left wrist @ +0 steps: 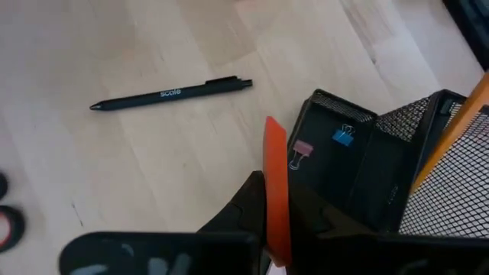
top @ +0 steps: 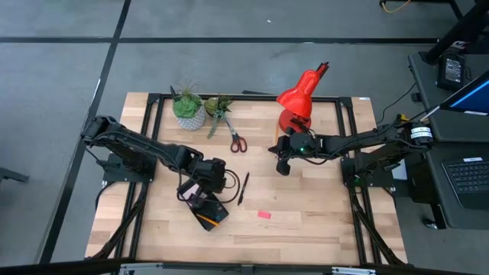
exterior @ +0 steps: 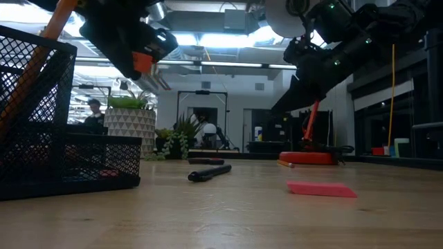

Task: Pick and place office supplies into organizer
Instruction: Put the orange eraser into the black desk organizer, then put the pink eraser into the black desk organizer

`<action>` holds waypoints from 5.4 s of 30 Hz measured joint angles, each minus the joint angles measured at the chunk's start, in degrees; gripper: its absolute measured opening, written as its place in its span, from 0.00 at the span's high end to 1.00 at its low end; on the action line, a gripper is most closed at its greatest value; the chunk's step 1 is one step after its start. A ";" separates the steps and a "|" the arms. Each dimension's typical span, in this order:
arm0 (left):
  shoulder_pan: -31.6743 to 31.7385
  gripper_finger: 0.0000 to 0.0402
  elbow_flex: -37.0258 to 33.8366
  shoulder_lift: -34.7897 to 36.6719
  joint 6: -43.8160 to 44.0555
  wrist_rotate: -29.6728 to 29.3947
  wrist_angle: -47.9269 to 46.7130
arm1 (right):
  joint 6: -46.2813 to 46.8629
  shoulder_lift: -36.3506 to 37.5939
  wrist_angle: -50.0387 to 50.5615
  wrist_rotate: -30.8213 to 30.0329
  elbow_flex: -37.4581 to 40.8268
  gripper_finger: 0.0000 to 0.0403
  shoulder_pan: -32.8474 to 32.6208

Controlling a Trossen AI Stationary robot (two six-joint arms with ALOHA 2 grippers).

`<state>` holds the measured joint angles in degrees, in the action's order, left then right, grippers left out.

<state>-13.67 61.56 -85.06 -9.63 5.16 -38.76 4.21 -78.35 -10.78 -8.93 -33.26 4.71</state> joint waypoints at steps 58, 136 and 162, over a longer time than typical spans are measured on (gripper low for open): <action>0.76 0.97 -0.04 -15.28 -10.57 13.93 1.68 | -0.16 0.00 -3.66 -0.09 0.00 1.00 -2.80; 17.59 1.00 -13.04 10.12 -18.70 11.18 25.70 | 0.02 -0.04 -2.86 -0.16 -0.02 1.00 -8.75; 17.35 1.00 -27.69 17.40 -9.60 10.94 49.80 | 24.40 -4.88 16.59 -13.21 -12.88 1.00 -39.60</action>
<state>3.68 33.87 -67.66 -19.24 16.10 11.03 28.62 -83.23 5.81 -22.14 -46.13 -34.89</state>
